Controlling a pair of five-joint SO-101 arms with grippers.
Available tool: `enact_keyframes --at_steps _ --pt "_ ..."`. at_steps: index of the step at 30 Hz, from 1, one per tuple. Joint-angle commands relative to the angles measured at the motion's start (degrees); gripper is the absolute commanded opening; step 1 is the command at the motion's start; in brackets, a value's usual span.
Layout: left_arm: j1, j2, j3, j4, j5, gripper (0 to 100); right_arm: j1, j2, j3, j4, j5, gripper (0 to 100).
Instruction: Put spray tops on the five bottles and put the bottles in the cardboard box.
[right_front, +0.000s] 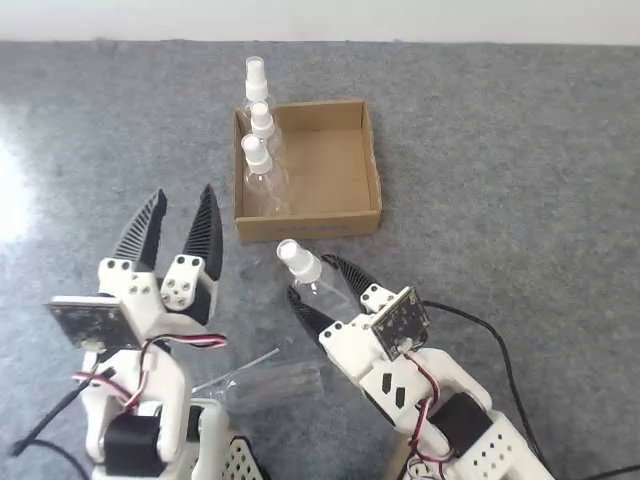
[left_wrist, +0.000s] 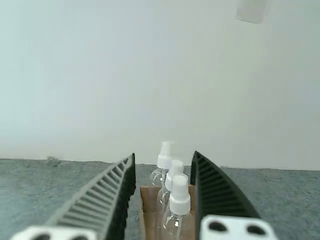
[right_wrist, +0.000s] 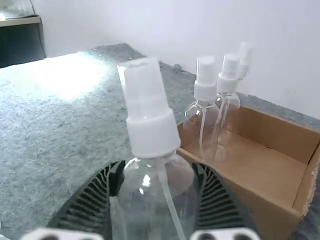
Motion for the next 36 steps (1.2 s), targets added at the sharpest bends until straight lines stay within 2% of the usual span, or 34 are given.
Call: enact_keyframes --at_steps 1,3,7,10,14,19,29,36 --pt "-2.2 -0.9 1.2 0.6 0.1 17 0.4 -0.7 1.1 -0.7 -1.4 2.3" --pt "-1.9 -0.9 3.6 0.9 0.2 17 0.4 -0.7 1.1 -1.5 -1.5 2.1" --pt "-1.8 -0.9 6.7 0.5 5.0 17 0.4 -0.7 1.1 -1.5 -1.7 2.0" --pt "-1.7 -0.9 7.1 0.8 5.1 17 0.2 -0.7 1.1 -2.2 -1.7 2.0" --pt "3.0 -0.9 8.7 0.5 4.7 17 -0.4 -0.7 1.1 -3.5 -1.7 2.0" --pt "8.7 -0.9 10.8 0.5 -0.6 17 -0.7 -0.7 1.1 -3.5 -1.7 2.0" --pt "15.7 -0.8 11.1 1.0 -1.3 17 -0.7 -0.6 1.1 -3.2 -1.7 2.0" --pt "21.3 -0.8 12.7 1.0 -6.1 17 -0.7 -0.6 1.1 -2.9 -1.7 2.0"
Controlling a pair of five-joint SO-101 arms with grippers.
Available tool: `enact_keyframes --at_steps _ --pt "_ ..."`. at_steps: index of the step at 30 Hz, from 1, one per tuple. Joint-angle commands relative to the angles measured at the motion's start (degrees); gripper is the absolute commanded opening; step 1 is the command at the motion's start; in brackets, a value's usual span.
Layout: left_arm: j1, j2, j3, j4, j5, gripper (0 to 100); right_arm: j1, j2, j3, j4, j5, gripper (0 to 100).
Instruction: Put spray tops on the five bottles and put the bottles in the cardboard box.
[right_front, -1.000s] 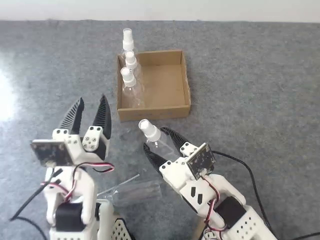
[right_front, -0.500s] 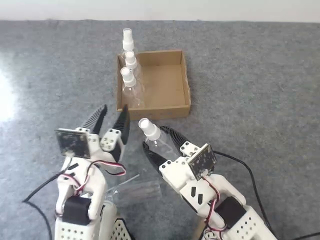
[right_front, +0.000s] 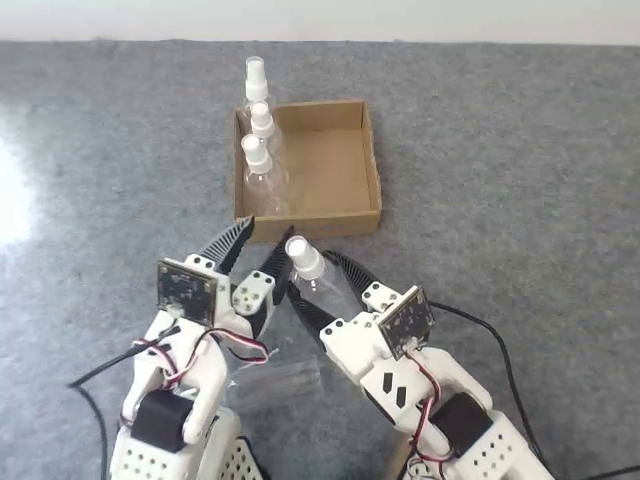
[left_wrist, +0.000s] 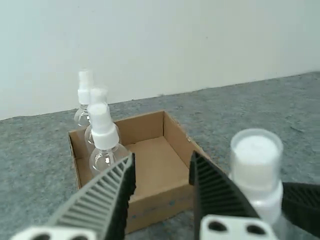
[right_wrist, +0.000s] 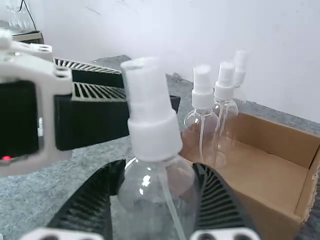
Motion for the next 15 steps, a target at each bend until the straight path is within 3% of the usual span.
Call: enact_keyframes --at_steps 1,15 --pt "4.0 -0.8 -0.2 0.3 -1.9 17 -0.8 -0.6 1.1 -1.0 -0.4 2.0" --pt "5.1 -0.9 -1.5 1.7 -2.0 17 -0.8 -0.5 1.1 -0.2 0.0 2.1"
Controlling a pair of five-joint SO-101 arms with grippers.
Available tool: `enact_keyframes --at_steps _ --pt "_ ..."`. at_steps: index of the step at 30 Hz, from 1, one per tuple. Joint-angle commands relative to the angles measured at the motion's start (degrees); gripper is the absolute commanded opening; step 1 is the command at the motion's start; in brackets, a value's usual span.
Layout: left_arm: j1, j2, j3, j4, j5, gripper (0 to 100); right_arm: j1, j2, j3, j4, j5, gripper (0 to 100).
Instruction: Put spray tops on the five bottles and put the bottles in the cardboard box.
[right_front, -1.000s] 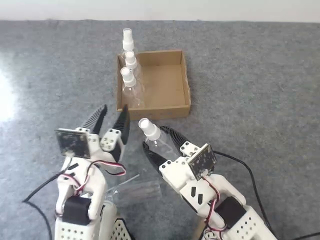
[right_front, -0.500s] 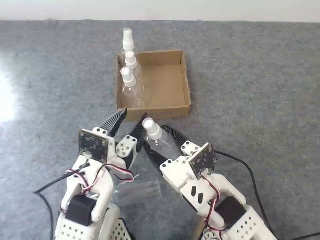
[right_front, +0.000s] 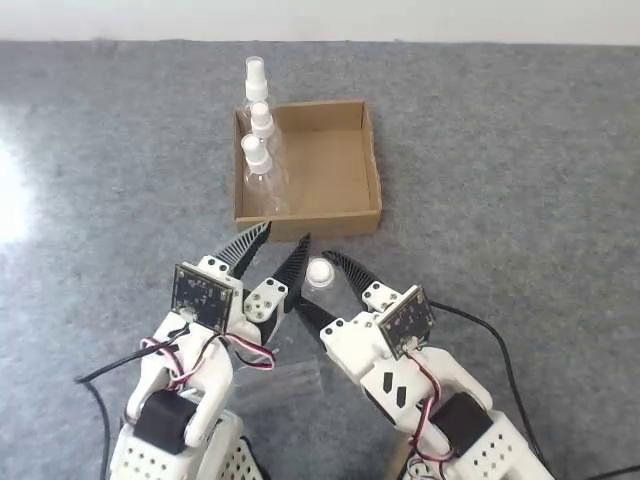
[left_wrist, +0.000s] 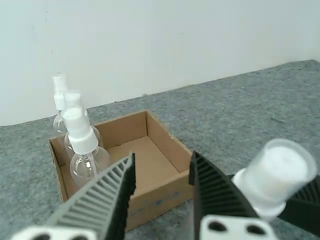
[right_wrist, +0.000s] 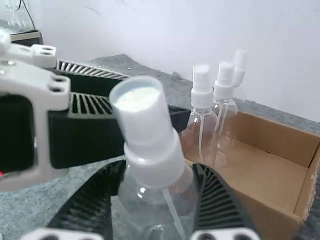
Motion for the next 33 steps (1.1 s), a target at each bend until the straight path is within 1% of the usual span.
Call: enact_keyframes --at_steps 1,3,5,8,15,19,22,28,33 --pt "1.0 -0.9 -1.6 1.8 -0.4 17 -0.8 -0.5 1.1 -0.2 0.0 2.1" --pt "1.0 -0.9 -1.6 1.9 -0.4 17 -0.8 -0.5 1.1 -0.2 0.0 2.2" --pt "1.1 -0.9 -1.6 1.9 -2.5 17 -0.8 -0.5 1.1 -0.2 0.0 2.2" --pt "3.1 -0.9 -1.5 2.2 -4.8 17 -0.8 -0.5 1.1 -0.2 0.0 2.3" --pt "3.3 -0.9 -1.6 2.2 -4.7 17 -0.8 -0.5 1.1 -0.3 0.0 2.3" --pt "-0.7 -0.9 -2.7 2.1 -4.5 17 -0.8 -0.5 1.1 -0.3 0.0 2.3" --pt "-3.6 -0.9 -3.4 2.1 -1.9 17 -0.8 -0.5 1.1 -0.2 0.0 2.1" --pt "-13.5 -0.9 -5.0 2.1 -1.1 17 -0.7 -0.7 1.1 3.0 0.0 2.0" --pt "-19.7 -0.9 -5.6 0.9 -1.1 17 -0.4 -0.7 1.1 4.6 0.0 2.0"
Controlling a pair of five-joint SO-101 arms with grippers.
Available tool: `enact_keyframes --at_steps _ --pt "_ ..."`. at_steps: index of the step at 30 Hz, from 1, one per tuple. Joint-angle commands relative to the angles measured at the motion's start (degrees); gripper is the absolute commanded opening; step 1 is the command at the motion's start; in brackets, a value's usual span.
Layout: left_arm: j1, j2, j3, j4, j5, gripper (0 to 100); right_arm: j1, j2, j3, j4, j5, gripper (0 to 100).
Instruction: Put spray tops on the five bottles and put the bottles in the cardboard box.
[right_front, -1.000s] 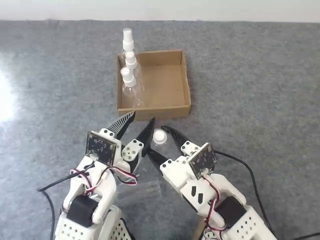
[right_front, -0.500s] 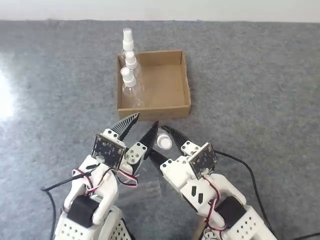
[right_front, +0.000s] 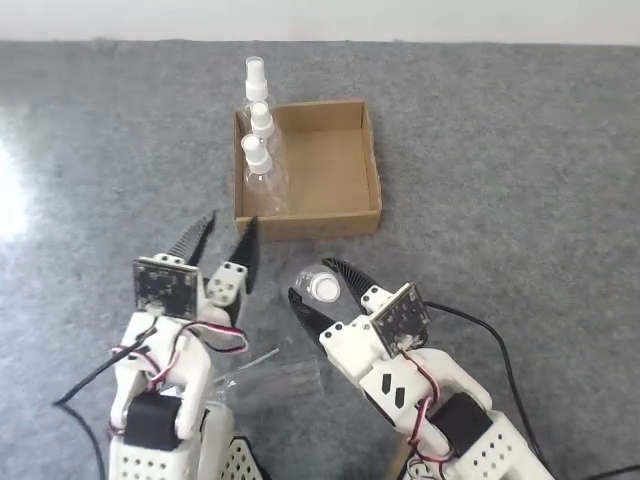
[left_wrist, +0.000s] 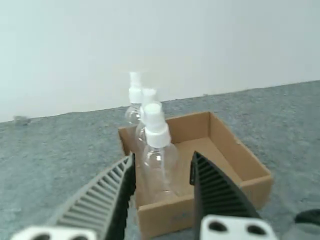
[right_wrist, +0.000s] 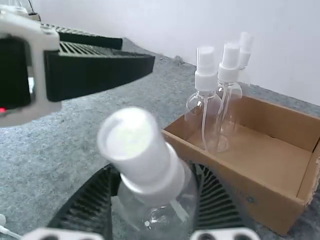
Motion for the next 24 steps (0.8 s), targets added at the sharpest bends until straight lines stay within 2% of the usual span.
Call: enact_keyframes --at_steps 1,9,16,24 --pt "-5.8 -0.9 -3.7 -1.2 0.8 17 -0.2 -0.7 1.1 0.3 0.0 2.0" --pt "-17.1 -0.9 -1.9 0.0 0.8 17 3.7 -0.7 1.1 0.3 0.0 2.0" --pt "-18.2 -0.9 6.2 0.4 0.8 17 5.4 -0.7 1.1 2.2 0.0 2.0" --pt "-18.3 -0.9 9.7 0.4 0.4 17 8.7 -0.7 1.1 2.2 0.0 2.0"
